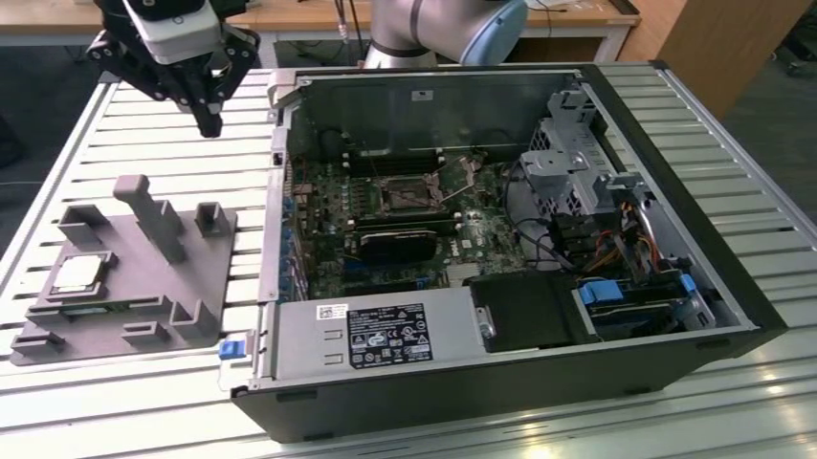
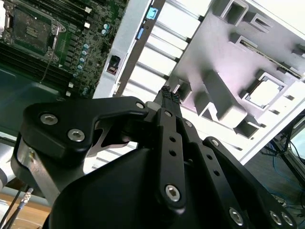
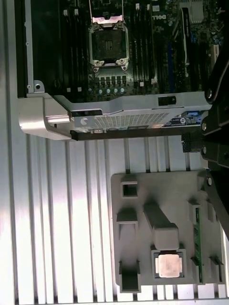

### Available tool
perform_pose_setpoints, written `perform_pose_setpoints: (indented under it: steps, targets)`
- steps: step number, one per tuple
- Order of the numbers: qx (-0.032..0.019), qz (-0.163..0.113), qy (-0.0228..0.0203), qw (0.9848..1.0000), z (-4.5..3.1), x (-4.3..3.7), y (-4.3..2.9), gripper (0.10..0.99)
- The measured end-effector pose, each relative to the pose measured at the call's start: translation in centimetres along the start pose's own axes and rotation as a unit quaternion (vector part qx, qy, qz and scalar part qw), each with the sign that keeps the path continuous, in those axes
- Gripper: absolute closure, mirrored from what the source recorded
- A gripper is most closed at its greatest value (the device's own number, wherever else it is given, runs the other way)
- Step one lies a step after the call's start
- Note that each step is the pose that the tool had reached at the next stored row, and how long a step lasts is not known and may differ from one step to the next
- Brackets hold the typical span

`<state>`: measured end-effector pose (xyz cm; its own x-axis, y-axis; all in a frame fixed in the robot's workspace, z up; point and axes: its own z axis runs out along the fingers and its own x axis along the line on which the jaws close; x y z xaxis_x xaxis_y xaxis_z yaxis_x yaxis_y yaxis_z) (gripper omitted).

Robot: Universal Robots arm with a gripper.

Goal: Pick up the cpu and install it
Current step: 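Reach for the cpu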

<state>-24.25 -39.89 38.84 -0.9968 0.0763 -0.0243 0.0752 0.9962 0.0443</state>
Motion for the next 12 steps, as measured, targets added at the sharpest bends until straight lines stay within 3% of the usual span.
perform_pose_setpoints:
  steps: [12]
  targets:
    - [0.0, 0.0, 0.0, 1.0, 0.07, 0.85, -0.07, 0.98]
